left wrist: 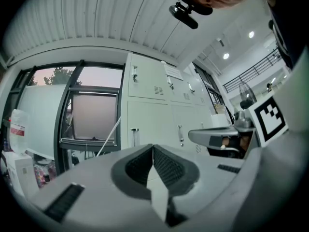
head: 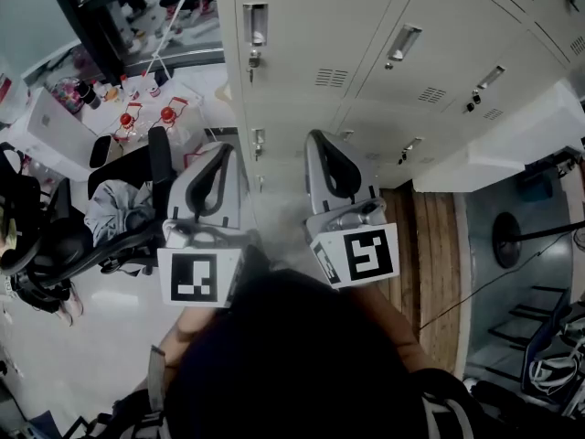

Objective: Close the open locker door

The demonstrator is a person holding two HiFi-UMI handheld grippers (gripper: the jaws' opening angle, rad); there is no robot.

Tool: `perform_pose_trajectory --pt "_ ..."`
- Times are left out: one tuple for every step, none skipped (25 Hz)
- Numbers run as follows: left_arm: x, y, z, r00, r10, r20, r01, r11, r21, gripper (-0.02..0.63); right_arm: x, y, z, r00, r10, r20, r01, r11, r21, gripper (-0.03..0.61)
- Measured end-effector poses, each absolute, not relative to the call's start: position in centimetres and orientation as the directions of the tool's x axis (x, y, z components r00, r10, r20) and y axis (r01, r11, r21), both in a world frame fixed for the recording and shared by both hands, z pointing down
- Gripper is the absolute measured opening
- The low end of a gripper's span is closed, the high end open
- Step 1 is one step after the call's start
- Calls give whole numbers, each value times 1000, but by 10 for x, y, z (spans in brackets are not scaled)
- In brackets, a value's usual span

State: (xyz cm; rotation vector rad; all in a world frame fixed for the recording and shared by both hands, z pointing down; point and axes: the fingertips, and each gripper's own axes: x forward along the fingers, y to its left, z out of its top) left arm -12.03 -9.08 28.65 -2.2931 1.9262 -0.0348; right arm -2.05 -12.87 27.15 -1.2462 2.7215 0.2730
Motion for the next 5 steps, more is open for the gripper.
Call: perform_pose_trajectory --pt "-119 -91 287 178 -981 -77 -978 -168 -128 5 -20 -128 272 -649 -735 -197 -760 641 108 15" --pt "-118 -91 287 180 -981 -78 -977 -169 -130 5 -19 -128 272 -648 -736 -196 -760 641 108 15" --pt "-117 -91 286 182 -980 -80 -976 -170 -133 5 -18 -128 273 -647 -737 -196 -761 640 107 15" --pt "-117 -91 286 184 -979 -83 -976 -171 -136 5 -17 -128 273 -646 -738 -197 -762 639 107 15" --pt "-116 -92 286 186 -979 -85 -975 -173 -139 5 -16 -129 273 -644 -739 -197 -763 637 106 15"
